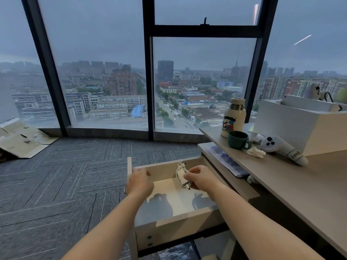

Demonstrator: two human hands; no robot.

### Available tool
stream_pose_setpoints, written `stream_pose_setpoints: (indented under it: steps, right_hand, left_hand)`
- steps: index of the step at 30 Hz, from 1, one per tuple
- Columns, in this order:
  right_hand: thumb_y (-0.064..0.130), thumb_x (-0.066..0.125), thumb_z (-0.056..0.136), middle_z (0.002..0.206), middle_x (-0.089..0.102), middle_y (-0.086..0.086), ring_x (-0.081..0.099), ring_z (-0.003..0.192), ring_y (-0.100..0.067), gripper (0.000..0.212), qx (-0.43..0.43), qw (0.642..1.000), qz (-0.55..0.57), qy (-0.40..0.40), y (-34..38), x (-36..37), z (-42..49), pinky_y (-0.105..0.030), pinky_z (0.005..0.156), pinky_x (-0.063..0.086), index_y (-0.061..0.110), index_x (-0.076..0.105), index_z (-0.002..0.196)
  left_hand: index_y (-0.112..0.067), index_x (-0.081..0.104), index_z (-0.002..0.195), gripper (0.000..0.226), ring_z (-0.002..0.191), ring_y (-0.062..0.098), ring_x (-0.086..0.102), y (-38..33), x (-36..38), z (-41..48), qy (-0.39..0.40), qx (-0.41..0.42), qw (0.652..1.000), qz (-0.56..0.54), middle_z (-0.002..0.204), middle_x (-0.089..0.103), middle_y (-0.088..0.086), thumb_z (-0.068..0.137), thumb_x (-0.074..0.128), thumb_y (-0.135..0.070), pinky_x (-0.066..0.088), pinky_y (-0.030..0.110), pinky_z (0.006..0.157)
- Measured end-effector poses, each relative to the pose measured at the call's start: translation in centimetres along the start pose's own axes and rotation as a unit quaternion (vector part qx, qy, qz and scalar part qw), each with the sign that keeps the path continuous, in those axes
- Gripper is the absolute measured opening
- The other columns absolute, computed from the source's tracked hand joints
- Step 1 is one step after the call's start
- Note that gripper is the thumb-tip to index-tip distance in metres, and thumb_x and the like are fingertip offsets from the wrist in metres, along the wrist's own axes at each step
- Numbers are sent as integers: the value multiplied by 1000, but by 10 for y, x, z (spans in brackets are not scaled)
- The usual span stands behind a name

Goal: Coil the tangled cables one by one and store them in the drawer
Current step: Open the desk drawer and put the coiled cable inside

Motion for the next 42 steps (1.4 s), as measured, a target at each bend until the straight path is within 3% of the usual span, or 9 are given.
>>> stream_pose_setpoints:
  steps: [2, 5, 10, 14, 17, 21, 27, 32, 42]
  right_hand:
    - [11, 64, 88, 91, 58, -9, 56, 73, -13, 29, 14, 1000, 13, -4, -8, -2, 2, -22, 64, 51, 4, 51, 113]
    - [11, 62, 89, 97, 58, -10, 56, 76, -14, 32, 36, 999, 24, -3, -20, -5, 4, -22, 62, 49, 6, 48, 117]
    - [16, 64, 88, 101, 59, -11, 56, 80, -15, 36, 51, 998, 29, -8, -33, -20, 7, -26, 68, 50, 7, 47, 119]
    - [28, 63, 87, 117, 56, -9, 55, 102, -20, 49, 46, 993, -94, -51, -45, -42, 8, -35, 89, 49, 10, 43, 128]
    - [28, 59, 90, 123, 51, -6, 52, 107, -19, 50, 55, 984, -163, -46, -58, -55, -1, -33, 89, 47, 15, 37, 133]
    - [24, 60, 88, 116, 52, -3, 56, 103, -17, 46, 72, 977, -199, -36, -72, -72, -2, -38, 93, 50, 18, 40, 129]
    - [25, 58, 89, 120, 54, -5, 54, 110, -20, 38, 52, 955, -290, -12, -77, -73, -4, -37, 94, 48, 16, 46, 124]
    - [20, 55, 89, 115, 55, -7, 55, 105, -23, 35, 53, 937, -346, 14, -84, -71, -5, -39, 91, 49, 16, 47, 123]
    - [20, 55, 88, 114, 55, -8, 55, 105, -24, 33, 43, 922, -384, 16, -85, -70, -3, -42, 91, 49, 14, 49, 120]
  left_hand:
    - [-13, 58, 115, 37, 98, 17, 57, -26, 29, -12, 139, -4, 972, -190, 115, 59, 5, 89, 61, -40, 49, 32, 85]
    - [-8, 60, 113, 53, 86, 18, 58, -63, 63, -41, 344, -89, 836, -418, 102, 61, 7, 80, 70, -48, 51, 29, 81]
    - [-7, 65, 96, 12, 69, 17, 55, -92, 86, -49, 369, -134, 763, -514, 72, 61, 4, 92, 62, -17, 50, 28, 73]
    - [-3, 64, 107, 25, 73, 17, 60, -98, 114, -46, 360, -167, 795, -459, 88, 66, 10, 89, 66, -20, 52, 23, 64]
    - [-5, 61, 100, 19, 82, 18, 59, -100, 143, -51, 362, -191, 830, -379, 97, 60, 13, 87, 67, -17, 54, 23, 74]
    - [-16, 58, 72, 19, 70, 14, 53, -121, 168, -55, 373, -187, 845, -336, 75, 55, 6, 91, 61, -13, 50, 24, 80]
    - [-8, 47, 76, 36, 79, 23, 60, -140, 220, -47, 385, -192, 839, -333, 75, 61, 15, 65, 79, -19, 52, 35, 86]
    - [-9, 29, 67, 40, 55, 15, 41, -152, 196, -59, 366, -158, 893, -210, 66, 42, 8, 93, 55, -24, 34, 26, 47]
    - [-8, 35, 66, 31, 54, 17, 33, -148, 198, -57, 388, -69, 919, -30, 62, 37, 7, 91, 51, -16, 33, 28, 58]
Point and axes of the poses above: each hand's wrist, its own z-axis towards the middle knuckle, its own x-axis out of the palm, y = z × x, the point moved 8 cm from there along z, towards the middle knuckle
